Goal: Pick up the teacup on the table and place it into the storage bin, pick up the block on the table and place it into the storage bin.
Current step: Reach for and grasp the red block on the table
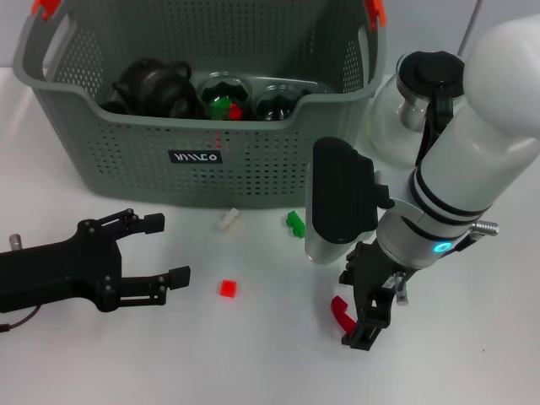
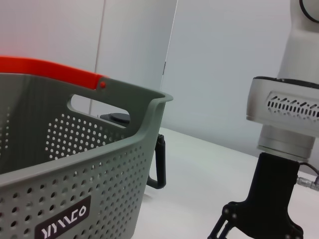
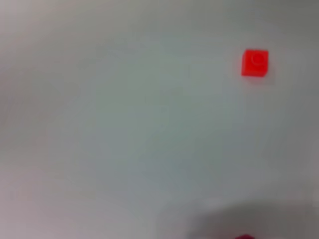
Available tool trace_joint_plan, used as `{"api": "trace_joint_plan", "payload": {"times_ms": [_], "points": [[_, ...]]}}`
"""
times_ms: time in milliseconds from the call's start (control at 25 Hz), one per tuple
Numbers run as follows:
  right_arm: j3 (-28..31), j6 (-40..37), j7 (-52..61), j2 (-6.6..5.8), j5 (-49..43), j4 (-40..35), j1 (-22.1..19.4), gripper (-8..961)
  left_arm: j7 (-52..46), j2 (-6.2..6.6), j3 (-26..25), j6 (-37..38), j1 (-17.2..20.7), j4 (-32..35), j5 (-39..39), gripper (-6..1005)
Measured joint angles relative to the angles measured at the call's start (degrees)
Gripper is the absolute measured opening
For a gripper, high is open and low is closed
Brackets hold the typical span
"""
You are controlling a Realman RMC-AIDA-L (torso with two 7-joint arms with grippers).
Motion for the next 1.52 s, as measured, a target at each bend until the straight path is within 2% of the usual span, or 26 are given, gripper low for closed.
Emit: {"api": "trace_joint_plan", "payload": {"times_ms": [720,1000,1520], "points": [[2.56,-0.26,2.36,-0.40,-3.19,-1.09,-0.45,890,-0.12,-0.30,0.22,-0.56,-0.47,0.44,-0.01,936],[2.06,-1.61,0.63,-0.18,-0.17,-1.46,-0.48,881,-0.11,-0.01,0.00,-0.62,-0.90,1.34,-0.01,936],[0.55,-0.61,1.19,0.05,-0.26,-1.57,-0.38,873,-0.15,0.01,-0.01,-0.66,-0.93,1.31,-0.01,936]]}}
